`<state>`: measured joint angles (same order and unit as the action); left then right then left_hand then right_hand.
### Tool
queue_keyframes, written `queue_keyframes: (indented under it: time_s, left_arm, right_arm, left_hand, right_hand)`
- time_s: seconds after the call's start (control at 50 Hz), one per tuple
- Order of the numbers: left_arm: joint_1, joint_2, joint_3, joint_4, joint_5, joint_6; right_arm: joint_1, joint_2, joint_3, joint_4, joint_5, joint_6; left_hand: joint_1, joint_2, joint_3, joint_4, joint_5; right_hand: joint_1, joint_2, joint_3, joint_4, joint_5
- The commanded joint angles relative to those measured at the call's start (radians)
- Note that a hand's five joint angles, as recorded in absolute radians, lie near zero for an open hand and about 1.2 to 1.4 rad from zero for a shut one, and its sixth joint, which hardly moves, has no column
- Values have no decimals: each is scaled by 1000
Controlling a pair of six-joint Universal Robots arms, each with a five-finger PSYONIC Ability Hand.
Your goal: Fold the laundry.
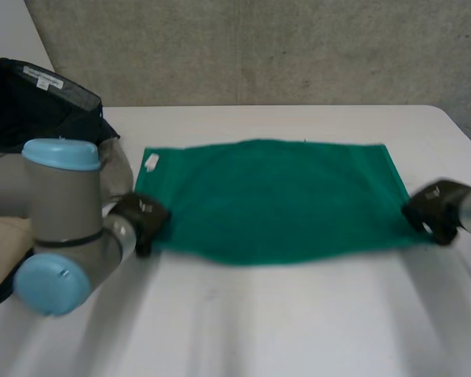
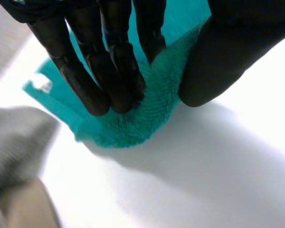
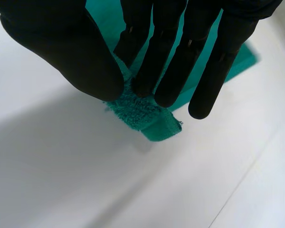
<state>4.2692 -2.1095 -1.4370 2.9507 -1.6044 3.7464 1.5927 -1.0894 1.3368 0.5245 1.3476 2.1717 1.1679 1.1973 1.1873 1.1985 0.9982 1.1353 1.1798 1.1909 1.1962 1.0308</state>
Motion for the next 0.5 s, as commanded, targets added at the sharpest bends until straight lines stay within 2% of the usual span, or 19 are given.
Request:
queue_keyframes:
  time_s: [0.02, 0.14, 0.24, 0.36, 0.42, 0.5]
  left_arm:
    - [-15, 151, -171, -173, 30, 102]
    - [8, 70, -51, -72, 31, 139]
    - [20, -76, 185, 11, -9, 125]
    - [1, -297, 547, -4, -92, 96]
    - [-3, -387, 695, -40, -124, 84]
    - [-11, -470, 842, -61, -131, 85]
  right_arm:
    - [-73, -123, 114, 221, -13, -259]
    - [-22, -15, 29, 19, -2, -141]
    - [24, 101, -86, -193, 28, 6]
    - [76, 244, -229, -474, 77, 146]
    - [104, 317, -298, -576, 105, 152]
    - [124, 402, -390, -624, 142, 126]
  left_hand:
    - [228, 199, 209, 198, 223]
    - [228, 199, 209, 198, 223]
    - [228, 199, 209, 198, 223]
    - [228, 199, 209, 198, 223]
    - [228, 199, 209, 198, 223]
    - [228, 199, 209, 198, 223]
  right_hand:
    - [261, 216, 205, 200, 191]
    - [261, 216, 205, 200, 191]
    - [261, 216, 205, 200, 191]
    - [261, 216, 205, 200, 191]
    - [261, 216, 205, 200, 191]
    - [261, 216, 205, 200, 191]
